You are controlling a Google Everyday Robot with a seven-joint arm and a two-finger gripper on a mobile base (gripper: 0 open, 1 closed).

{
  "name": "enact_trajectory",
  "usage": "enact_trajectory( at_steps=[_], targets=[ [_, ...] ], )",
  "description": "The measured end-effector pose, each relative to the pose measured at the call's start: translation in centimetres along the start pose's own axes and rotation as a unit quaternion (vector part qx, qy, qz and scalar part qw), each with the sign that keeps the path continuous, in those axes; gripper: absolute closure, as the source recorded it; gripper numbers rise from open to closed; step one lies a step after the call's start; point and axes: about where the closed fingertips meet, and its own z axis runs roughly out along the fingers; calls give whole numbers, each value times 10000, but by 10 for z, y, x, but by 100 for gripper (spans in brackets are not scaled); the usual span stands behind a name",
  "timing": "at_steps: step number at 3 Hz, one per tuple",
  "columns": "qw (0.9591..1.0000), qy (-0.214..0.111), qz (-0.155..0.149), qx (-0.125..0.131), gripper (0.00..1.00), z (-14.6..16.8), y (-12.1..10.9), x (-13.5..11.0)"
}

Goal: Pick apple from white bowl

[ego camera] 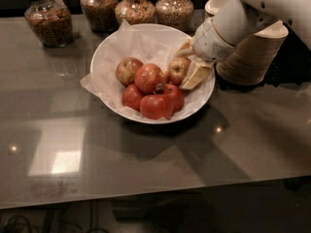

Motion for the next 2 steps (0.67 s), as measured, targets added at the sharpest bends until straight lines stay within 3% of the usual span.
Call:
enact_trajectory(
  at_steps=[2],
  targets=[
    [9999, -124, -68, -41, 100, 0, -1, -7]
  ],
)
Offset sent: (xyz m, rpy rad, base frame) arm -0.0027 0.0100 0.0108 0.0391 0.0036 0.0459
